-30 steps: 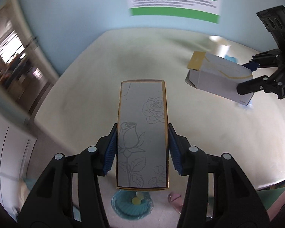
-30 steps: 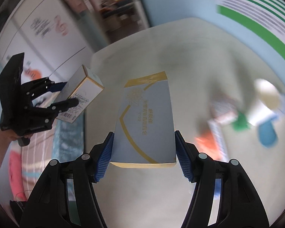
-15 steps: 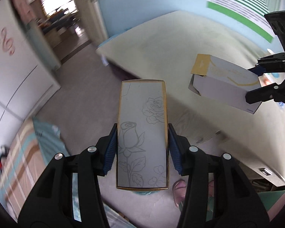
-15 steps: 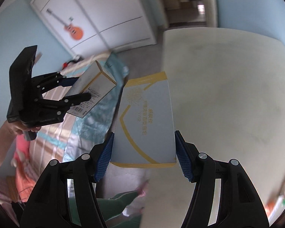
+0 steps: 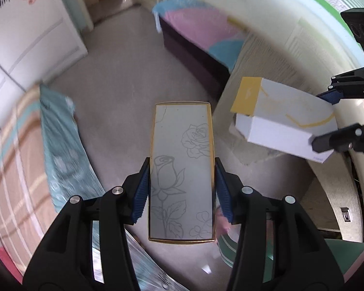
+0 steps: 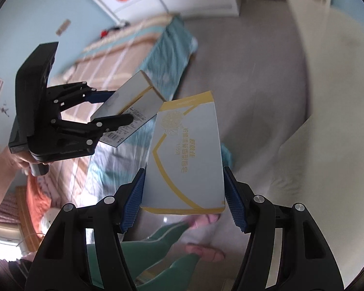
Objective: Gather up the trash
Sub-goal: 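Carry both boxes to the teal wastebasket and open both grippers over it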
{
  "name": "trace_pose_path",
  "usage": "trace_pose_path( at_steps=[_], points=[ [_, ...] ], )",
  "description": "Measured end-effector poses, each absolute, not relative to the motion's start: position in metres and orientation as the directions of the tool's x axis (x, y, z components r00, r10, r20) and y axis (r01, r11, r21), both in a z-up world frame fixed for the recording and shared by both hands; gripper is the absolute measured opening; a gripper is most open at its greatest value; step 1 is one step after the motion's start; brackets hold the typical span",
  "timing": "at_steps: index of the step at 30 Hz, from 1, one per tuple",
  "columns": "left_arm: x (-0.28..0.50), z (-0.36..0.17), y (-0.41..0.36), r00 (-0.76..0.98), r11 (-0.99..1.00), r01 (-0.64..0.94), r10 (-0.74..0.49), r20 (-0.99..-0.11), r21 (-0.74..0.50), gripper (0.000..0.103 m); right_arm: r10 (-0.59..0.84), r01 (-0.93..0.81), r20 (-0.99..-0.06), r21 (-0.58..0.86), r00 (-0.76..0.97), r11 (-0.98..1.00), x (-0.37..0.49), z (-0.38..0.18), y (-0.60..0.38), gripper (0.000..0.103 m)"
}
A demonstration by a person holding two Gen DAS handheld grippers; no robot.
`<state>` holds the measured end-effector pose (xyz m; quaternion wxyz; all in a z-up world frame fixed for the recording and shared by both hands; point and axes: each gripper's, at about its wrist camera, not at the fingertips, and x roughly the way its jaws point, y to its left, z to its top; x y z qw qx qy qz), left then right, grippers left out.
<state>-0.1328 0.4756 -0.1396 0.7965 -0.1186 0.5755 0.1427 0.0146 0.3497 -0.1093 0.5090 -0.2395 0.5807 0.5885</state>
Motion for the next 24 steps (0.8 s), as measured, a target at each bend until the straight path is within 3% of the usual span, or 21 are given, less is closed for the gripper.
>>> trace_pose_path(
  at_steps=[10, 12, 13, 24],
  points=[
    [-0.141, -0.219, 0.482, 0.170, 0.908, -0.408, -0.023, -0.985, -0.092, 0.049, 0.187, -0.844, -0.881, 0.470, -0.434, 0.259, -0.007, -0.177, 0.383, 0.065],
    [-0.142, -0.226, 0.485, 0.157, 0.899, -0.424, -0.044, -0.987, -0.108, 0.065, 0.171, -0.838, -0.877, 0.480, -0.450, 0.260, -0.009, -0.187, 0.387, 0.071],
    [-0.144, -0.227, 0.487, 0.152, 0.895, -0.435, -0.037, -0.988, -0.101, 0.078, 0.167, -0.840, -0.879, 0.477, -0.447, 0.260, -0.010, -0.190, 0.389, 0.074],
    [-0.147, -0.211, 0.493, 0.156, 0.898, -0.433, -0.014, -0.988, -0.081, 0.084, 0.233, -0.819, -0.859, 0.507, -0.455, 0.268, 0.012, -0.169, 0.380, 0.075]
  ],
)
